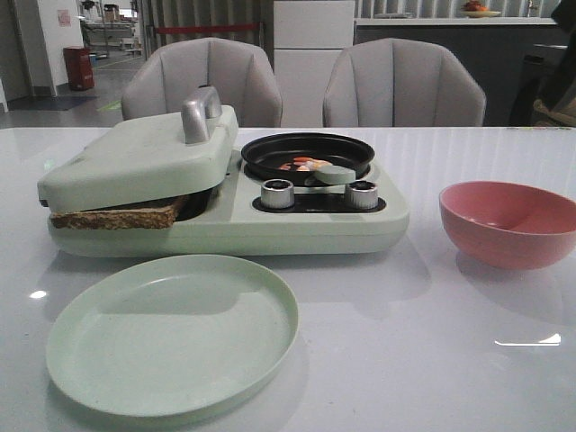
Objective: Make breakfast with bread and shrimp
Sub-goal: 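Open the right gripper and lift it away from the bowl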
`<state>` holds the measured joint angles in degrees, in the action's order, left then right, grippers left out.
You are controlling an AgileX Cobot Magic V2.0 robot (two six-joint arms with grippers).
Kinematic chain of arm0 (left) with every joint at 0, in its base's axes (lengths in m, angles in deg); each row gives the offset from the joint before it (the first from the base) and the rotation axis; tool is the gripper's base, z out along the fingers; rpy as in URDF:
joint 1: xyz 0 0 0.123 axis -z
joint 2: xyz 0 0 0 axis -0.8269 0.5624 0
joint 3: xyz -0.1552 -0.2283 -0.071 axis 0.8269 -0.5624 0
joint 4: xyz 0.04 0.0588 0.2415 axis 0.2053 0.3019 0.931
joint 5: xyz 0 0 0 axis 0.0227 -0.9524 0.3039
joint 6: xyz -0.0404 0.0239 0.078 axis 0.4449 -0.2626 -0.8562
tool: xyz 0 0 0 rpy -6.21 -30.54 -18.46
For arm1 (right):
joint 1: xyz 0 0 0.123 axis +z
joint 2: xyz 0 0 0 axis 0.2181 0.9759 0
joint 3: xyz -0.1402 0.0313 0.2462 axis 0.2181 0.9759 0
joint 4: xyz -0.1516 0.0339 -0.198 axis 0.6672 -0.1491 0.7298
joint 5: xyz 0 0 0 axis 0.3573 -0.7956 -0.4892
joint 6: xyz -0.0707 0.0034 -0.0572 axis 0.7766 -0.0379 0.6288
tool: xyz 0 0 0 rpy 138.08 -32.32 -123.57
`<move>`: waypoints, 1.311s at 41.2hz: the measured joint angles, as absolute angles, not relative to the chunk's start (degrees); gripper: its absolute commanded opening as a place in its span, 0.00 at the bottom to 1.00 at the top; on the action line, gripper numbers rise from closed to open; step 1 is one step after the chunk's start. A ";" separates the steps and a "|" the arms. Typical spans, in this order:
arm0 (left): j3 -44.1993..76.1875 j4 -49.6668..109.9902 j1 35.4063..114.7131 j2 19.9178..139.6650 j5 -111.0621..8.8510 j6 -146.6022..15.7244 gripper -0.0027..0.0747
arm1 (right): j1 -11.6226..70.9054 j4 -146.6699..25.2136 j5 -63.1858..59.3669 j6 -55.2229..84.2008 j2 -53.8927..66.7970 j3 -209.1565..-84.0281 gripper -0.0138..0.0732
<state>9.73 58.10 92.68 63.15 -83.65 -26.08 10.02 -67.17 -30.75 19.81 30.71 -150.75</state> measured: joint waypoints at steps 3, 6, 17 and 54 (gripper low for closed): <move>9.73 58.10 92.68 63.15 -83.65 -26.08 0.39 | 10.30 -66.51 -32.77 19.51 26.32 -149.06 0.59; 9.73 58.10 92.68 63.15 -83.65 -26.08 0.39 | 10.30 -65.27 -34.45 17.95 22.30 -147.53 0.59; 9.73 58.10 92.68 63.15 -83.65 -26.08 0.39 | 10.30 -57.96 -42.92 9.02 6.78 -143.21 0.59; 9.73 59.57 92.68 63.15 -80.24 -26.08 0.39 | 13.24 -54.92 -49.13 -0.80 -17.91 -136.84 0.59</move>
<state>9.73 59.57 92.68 63.15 -80.24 -26.08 13.24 -54.92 -49.13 -0.80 -17.91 -136.84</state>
